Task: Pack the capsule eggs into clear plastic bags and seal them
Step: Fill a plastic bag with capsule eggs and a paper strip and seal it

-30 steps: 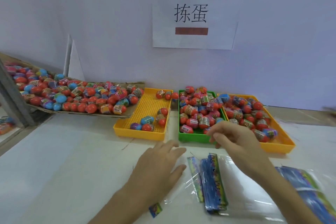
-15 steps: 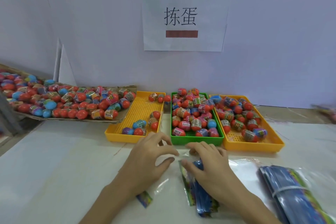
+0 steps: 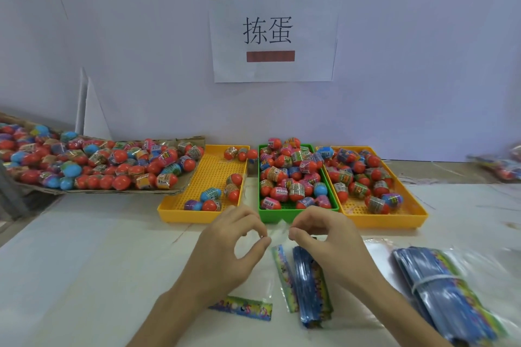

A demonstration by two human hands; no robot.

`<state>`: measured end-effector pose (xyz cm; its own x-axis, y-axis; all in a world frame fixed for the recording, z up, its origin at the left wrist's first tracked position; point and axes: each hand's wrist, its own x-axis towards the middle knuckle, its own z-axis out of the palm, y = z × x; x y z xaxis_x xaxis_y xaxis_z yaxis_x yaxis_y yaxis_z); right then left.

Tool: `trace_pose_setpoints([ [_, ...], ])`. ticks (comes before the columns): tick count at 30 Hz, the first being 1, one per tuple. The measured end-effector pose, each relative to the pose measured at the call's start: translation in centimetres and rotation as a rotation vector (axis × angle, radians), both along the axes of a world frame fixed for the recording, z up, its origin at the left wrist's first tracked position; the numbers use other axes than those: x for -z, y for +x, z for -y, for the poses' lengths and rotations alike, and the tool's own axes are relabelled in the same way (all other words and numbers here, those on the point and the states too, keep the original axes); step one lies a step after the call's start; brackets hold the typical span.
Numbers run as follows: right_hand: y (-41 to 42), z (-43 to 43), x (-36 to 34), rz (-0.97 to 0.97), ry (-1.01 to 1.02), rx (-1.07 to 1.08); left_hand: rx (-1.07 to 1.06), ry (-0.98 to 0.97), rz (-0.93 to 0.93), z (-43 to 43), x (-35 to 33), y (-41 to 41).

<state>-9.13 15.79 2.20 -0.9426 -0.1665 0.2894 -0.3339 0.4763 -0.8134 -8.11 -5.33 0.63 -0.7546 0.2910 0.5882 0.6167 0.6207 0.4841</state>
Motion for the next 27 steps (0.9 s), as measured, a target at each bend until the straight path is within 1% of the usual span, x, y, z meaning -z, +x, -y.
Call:
trace_pose_setpoints([
  [2, 0.0, 0.0, -0.1, 0.013, -0.041, -0.047, -0.008, 0.011, 0.007, 0.0, 0.1, 0.0],
  [5, 0.1, 0.3, -0.1, 0.081, -0.145, -0.094, -0.015, 0.018, -0.013, -0.2, 0.0, 0.1],
  [8, 0.2, 0.5, 0.1, 0.120, -0.142, -0.103, -0.022, 0.019, -0.046, -0.6, 0.0, 0.5],
  [15, 0.5, 0.6, -0.1, 0.050, -0.186, -0.116, -0.089, -0.042, -0.141, -0.8, 0.1, 0.4],
  [18, 0.6, 0.6, -0.1, 0.041, -0.208, -0.100, -0.119, -0.076, -0.139, -0.8, 0.1, 0.4],
  [20, 0.7, 0.7, 0.0, 0.024, -0.191, -0.084, -0.108, -0.091, -0.119, -0.9, 0.1, 0.5],
  [24, 0.8, 0.9, 0.1, 0.023, -0.082, -0.097, -0.061, -0.130, -0.088, -1.1, 0.2, 0.8],
  [27, 0.7, 1.0, 0.1, 0.062, -0.088, -0.139, -0.014, -0.120, -0.049, -1.4, 0.1, 0.8],
])
